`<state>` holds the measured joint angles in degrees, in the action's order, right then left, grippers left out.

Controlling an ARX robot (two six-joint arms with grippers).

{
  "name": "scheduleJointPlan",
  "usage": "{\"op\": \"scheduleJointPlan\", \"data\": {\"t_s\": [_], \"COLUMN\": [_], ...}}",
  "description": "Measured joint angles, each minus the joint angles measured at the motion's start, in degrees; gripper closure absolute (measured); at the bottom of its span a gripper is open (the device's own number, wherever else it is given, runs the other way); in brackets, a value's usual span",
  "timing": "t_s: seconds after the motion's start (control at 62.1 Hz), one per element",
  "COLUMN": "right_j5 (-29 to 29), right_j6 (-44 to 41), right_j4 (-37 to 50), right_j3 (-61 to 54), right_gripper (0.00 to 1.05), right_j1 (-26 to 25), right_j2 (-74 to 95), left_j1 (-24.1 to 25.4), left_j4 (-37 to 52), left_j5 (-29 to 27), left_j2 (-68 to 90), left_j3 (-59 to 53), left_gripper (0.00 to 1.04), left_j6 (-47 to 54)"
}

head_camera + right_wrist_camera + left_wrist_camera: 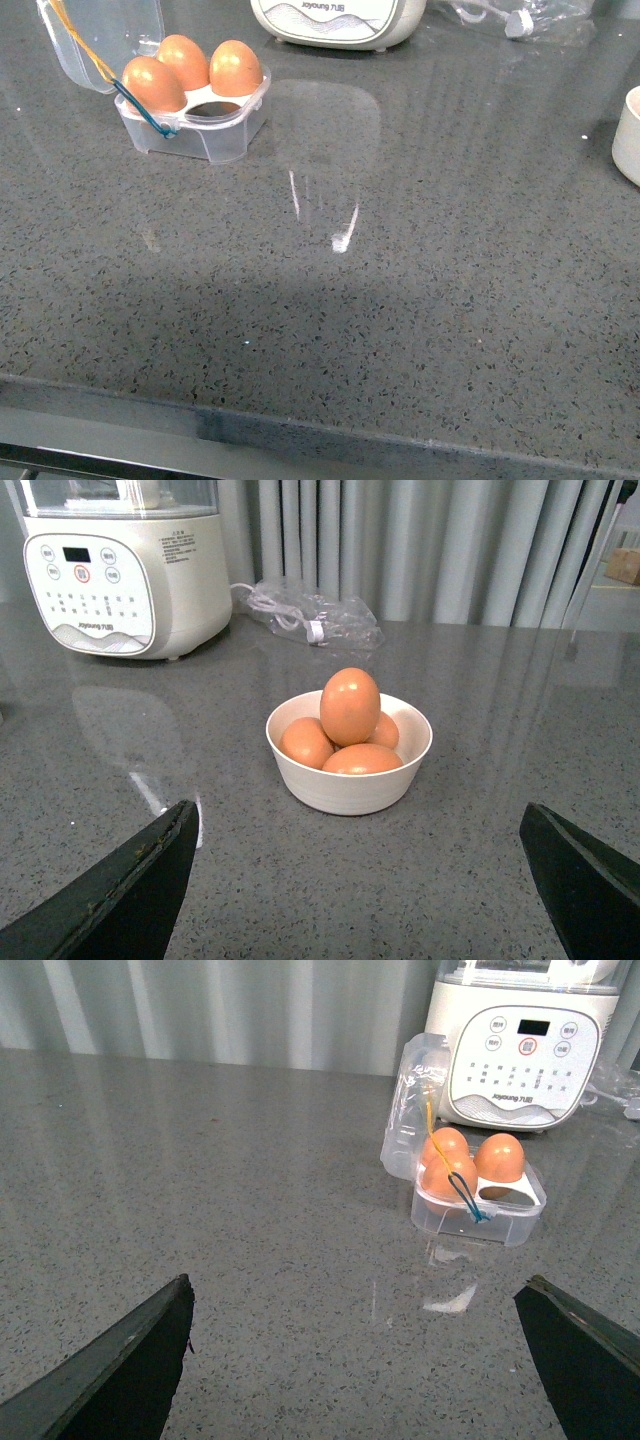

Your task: Put egg into box

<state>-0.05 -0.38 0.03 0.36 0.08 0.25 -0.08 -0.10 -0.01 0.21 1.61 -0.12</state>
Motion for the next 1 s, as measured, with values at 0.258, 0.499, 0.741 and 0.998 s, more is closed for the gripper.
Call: {"op": "scheduleJointPlan", "data": {"t_s": [0.258,0.499,0.741,0.998], "right_j5": [0.0,0.0,0.0,-7.6], "right_j6": [0.0,0.0,0.0,0.1], "right_j4": [0.0,0.0,0.0,2.1], "right_j3": [0.0,0.0,0.0,3.8], "right_gripper": [0.07,0.07,0.07,0.07], "right_j1": [0.0,0.0,0.0,-5.7], "right_j2": [0.0,0.0,0.0,14.1], "left_j1": [0.0,0.0,0.0,0.0], "left_j4": [0.0,0.0,0.0,0.0], "left_j5": [0.0,0.0,0.0,0.0], "left_j2": [0.0,0.0,0.0,0.0], "left_j3": [0.0,0.0,0.0,0.0], "left_gripper": [0.07,0.07,0.07,0.07], "left_j6": [0.0,0.0,0.0,0.0]}}
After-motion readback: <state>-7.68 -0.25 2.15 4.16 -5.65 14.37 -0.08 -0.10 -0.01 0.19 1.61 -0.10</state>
